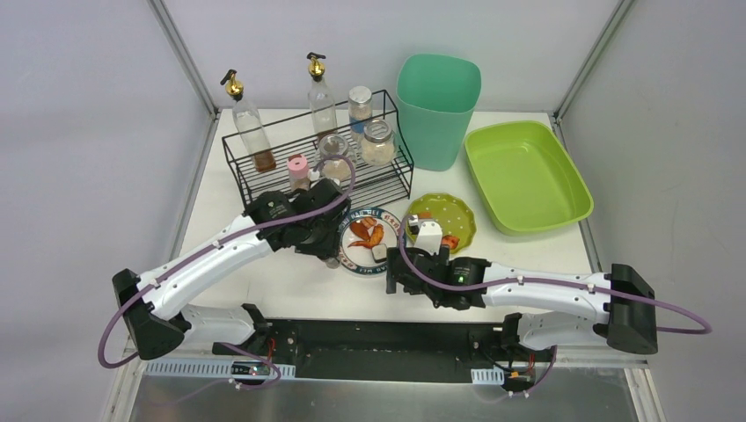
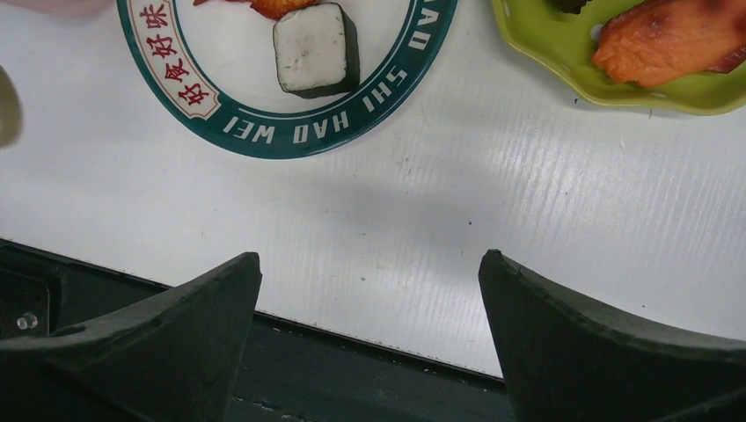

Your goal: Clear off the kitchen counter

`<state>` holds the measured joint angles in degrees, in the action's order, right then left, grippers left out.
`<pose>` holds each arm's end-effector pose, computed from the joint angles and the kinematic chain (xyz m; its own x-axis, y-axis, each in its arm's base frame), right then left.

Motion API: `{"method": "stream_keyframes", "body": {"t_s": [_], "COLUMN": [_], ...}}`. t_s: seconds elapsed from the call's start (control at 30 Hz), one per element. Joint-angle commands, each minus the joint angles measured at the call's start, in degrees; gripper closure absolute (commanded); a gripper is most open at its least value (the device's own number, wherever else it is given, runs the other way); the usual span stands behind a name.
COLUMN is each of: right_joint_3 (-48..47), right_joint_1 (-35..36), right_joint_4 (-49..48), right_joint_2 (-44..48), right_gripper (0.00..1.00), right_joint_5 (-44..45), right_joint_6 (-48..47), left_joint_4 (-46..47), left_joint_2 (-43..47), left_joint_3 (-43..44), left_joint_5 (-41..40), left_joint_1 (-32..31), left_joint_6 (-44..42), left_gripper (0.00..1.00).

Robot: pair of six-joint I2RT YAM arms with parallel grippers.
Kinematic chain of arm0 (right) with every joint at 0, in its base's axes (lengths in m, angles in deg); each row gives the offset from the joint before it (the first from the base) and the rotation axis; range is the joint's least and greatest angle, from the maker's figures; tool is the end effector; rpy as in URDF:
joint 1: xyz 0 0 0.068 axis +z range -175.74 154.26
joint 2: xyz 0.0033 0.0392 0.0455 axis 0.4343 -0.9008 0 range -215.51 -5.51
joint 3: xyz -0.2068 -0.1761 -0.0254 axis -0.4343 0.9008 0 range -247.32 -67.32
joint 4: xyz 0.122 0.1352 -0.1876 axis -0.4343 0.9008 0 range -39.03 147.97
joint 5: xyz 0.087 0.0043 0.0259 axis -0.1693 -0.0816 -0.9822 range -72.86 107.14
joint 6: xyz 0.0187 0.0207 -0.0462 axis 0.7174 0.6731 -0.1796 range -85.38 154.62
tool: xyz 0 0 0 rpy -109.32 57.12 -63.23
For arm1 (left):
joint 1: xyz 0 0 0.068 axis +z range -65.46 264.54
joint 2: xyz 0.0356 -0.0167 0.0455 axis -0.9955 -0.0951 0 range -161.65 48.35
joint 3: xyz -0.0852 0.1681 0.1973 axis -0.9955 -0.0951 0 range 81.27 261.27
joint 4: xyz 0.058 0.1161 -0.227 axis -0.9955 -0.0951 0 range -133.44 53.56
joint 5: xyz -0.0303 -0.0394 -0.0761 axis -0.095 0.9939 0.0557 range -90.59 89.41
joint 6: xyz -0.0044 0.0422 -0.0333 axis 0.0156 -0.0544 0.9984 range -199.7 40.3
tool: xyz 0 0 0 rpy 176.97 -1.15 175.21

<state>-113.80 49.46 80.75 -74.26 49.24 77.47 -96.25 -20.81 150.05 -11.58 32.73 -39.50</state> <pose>0.0791 0.2250 0.2401 -0.6480 -0.1967 -0.7358 -0.4022 0.9088 0.1112 0.1448 -0.1733 0.3241 -0.8700 0.0811 -0.4864 0.1983 0.9606 -0.1945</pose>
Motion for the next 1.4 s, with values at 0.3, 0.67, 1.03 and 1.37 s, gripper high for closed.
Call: {"method": "stream_keyframes", "body": {"t_s": [0.3,0.67,1.03,1.37], "right_joint_3": [1.3,1.7,4.2,7.2], "right_joint_1": [0.5,1.1,1.5,1.7], "right_joint_4": [-1.0,-1.9,-3.8,-5.7], "right_joint_2": [0.4,0.5,2.5,4.4], "right_gripper": [0.01,0.01,0.01,0.01], "right_joint_5": [-0.7,-1.6,-3.3,-3.8], "right_joint_6": [1.4,1.4,1.0,1.7], "left_joint_4": [-10.3,-11.1,-10.6,-8.9], "left_joint_2": [-4.0,-9.0,-15.1,-18.4], "left_joint_3": [22.4,30.1,31.9,30.6], "left_joint_5": [-2.4,2.6,4.1,6.6], "left_joint_1": [13.1,31.3,41.6,44.4], "left_joint_6": [-13.2,-18.2,-19.8,-19.5], "left_gripper": [1.0,1.0,1.0,0.97]}}
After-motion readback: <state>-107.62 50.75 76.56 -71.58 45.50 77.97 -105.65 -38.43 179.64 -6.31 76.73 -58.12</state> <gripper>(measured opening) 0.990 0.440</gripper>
